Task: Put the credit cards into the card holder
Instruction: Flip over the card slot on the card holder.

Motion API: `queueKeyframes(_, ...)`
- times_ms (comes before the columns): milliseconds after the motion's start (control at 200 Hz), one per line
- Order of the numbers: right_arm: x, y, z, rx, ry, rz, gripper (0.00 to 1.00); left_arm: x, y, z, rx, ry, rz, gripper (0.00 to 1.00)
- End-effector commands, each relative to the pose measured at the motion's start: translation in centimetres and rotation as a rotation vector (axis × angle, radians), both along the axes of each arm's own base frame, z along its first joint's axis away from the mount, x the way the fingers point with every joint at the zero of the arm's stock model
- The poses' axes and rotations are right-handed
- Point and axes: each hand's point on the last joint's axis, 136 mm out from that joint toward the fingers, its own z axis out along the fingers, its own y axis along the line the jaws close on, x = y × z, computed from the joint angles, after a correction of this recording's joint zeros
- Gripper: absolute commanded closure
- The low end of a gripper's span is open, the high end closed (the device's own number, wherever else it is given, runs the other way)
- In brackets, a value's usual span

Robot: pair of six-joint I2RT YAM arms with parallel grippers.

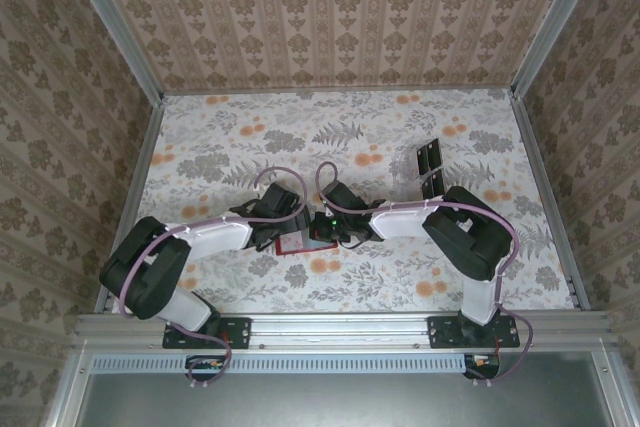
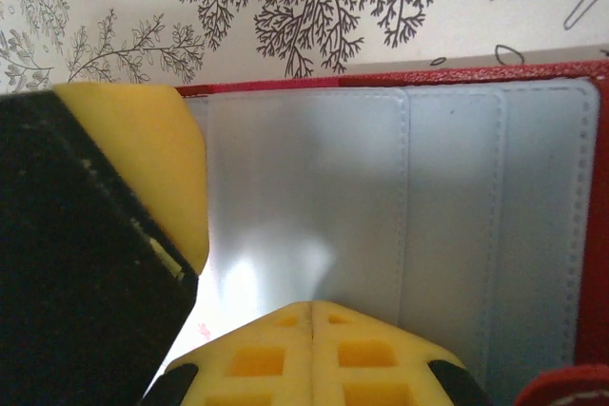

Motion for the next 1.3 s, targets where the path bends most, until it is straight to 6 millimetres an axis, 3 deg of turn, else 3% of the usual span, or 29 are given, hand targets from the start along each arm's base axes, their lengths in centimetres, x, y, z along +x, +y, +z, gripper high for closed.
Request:
queueKeyframes(0,-0.9,0.3,-1.1,0.002,0.028,0.017,1.00,-1.9,-0.1,-2.5,0.013,0.102,-0.021,0.00)
queueKeyframes(180,-0.7,0.3,-0.1,0.044,0.022,0.003,1.00,-3.1,1.3,-3.9,0.076,0.156,0.000,0.00)
queueKeyframes(360,-0.4,0.1,1.6,0.065,-0.006,-0.001,0.91,-3.8,1.8,-5.0,0.108,0.195,0.002,0.00)
queueKeyframes(660,0.2,-1.7,4.3,0.063,-0.069,-0.021,0.87,-3.7,1.7,-4.8,0.102,0.185,-0.004,0.00)
queueKeyframes(890,2.1,-3.9,4.6,-0.003,-0.094,-0.045,0.93,-2.8,1.4,-2.5,0.079,0.124,-0.016,0.00)
queueKeyframes(1120,3.4,-3.0,3.7,-0.047,-0.084,0.006,0.98,-2.6,2.2,0.6,0.059,0.053,-0.022,0.00)
queueKeyframes(1290,3.8,-2.4,2.1,-0.066,-0.059,0.021,0.98,-3.6,3.0,1.6,0.044,0.033,-0.034,0.00)
